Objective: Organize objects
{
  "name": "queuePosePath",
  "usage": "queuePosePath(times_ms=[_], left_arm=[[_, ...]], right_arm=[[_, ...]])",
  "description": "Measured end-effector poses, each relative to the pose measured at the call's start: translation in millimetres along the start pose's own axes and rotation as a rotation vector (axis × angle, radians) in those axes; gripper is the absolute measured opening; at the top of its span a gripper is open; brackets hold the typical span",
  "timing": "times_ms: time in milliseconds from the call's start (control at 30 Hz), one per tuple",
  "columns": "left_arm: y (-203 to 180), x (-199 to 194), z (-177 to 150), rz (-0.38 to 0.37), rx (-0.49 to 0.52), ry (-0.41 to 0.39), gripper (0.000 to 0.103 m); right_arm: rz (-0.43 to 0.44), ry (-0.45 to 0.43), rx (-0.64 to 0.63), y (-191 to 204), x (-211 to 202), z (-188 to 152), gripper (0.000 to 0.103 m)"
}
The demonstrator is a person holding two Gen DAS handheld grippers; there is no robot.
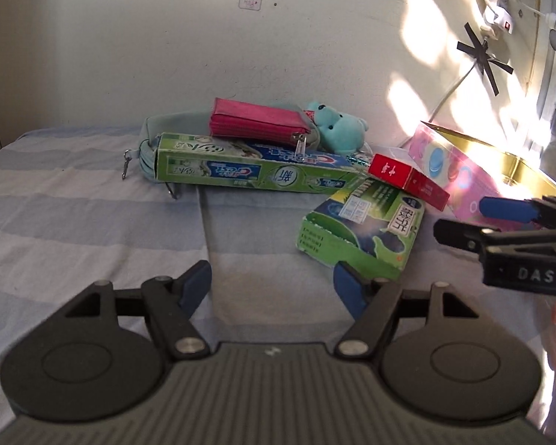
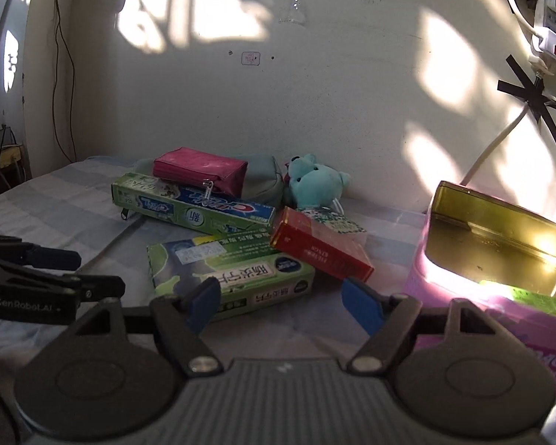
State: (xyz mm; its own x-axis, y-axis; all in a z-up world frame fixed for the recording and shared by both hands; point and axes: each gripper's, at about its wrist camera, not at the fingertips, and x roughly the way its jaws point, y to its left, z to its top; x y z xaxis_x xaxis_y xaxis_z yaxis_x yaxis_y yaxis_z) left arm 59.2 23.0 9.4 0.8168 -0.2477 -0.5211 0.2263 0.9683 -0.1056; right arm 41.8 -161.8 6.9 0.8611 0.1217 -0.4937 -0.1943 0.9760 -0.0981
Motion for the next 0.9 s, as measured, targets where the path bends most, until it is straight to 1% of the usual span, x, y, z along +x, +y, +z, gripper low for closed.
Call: queuePosePath(times_ms=[167,233,300,367,400,433,467,500,533,567,667,700,767,833,900], left_arm=[[-1,-1,-1,-0.019,0.018,-0.014,0.075],[1,-1,0,-0.025,0.01,-0.012,0.076],[3,0,1,-0.03,-0.003,-0.009,0.078],[5,0,1,-0.035,-0.017,-0.008,0.079],[6,1,1,-0.038,-0.023,-0.005,0.079],[6,1,2,-0.041,-0.027,-0.004,0.079],[7,1,2,-0.044,-0.032,-0.004,0.079],[8,1,2,-0.047,-0.036,-0.004,0.079],[9,1,2,-0.049,-0.039,-0.003,0.079],[9,1,2,-0.052,-0.043,-0.002,0.079],[11,2,3,-0.057,-0.053,0.001,0.079],[12,2,3,-0.058,-0.057,0.002,0.079],[13,2,3,-0.059,-0.064,0.001,0.079],[16,2,4,-0.06,-0.08,0.003,0.079],[20,3,4,-0.063,-0.106,0.009,0.079]], right_arm=[[-0.072,-0.001,-0.083,8,31,12,0.075],[-0.122,0.004,-0.152,13,46,14,0.073],[-0.166,-0.012,-0.216,17,55,15,0.073],[-0.197,-0.018,-0.267,20,62,18,0.073],[-0.202,-0.018,-0.282,20,65,19,0.068],[-0.202,-0.013,-0.291,19,68,19,0.06],[-0.202,-0.008,-0.3,19,70,19,0.055],[-0.205,-0.003,-0.314,19,73,19,0.042],[-0.213,0.008,-0.328,20,75,18,0.032],[-0.222,0.005,-0.335,20,75,17,0.032],[-0.232,-0.028,-0.33,20,65,14,0.03],[-0.235,-0.05,-0.329,21,57,13,0.028],[-0.231,-0.102,-0.337,24,37,11,0.028],[-0.206,-0.145,-0.359,28,13,6,0.028],[-0.157,-0.174,-0.393,32,-13,-3,0.028]])
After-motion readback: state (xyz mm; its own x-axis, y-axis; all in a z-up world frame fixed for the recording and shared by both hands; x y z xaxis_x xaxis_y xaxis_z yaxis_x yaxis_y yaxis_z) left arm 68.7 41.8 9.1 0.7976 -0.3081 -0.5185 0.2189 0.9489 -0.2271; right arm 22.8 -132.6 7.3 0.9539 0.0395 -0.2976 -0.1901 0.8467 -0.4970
